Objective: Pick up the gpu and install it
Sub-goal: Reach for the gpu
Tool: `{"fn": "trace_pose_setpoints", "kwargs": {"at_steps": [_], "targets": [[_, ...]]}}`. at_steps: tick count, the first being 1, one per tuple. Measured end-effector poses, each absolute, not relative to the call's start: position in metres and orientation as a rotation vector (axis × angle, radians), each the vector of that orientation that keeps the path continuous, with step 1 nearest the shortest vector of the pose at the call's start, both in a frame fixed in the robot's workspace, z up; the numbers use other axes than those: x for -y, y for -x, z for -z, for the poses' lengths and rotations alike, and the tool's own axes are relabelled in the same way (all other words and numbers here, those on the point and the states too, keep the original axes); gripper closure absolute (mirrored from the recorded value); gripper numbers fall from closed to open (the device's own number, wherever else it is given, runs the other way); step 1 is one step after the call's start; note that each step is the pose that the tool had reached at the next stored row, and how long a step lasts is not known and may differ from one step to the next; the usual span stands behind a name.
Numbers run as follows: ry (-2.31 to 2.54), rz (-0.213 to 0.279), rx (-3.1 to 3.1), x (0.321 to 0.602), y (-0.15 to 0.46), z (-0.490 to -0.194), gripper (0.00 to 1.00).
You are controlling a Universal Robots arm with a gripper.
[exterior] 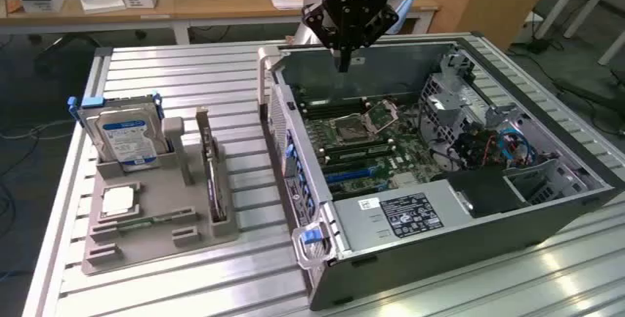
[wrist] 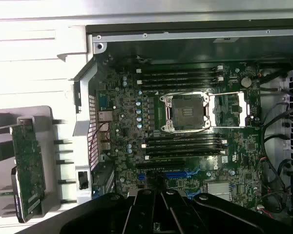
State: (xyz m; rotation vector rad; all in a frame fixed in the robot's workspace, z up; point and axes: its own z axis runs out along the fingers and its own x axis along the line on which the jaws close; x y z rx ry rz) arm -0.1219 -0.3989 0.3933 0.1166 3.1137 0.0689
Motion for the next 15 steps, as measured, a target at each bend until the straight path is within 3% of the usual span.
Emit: {"fn": "trace_pose_setpoints", "kwargs": {"at_steps": [15], "targets": [[-0.117,-0.069,-3.114,0.3988,0.1256,-0.3933,0.90]]}}
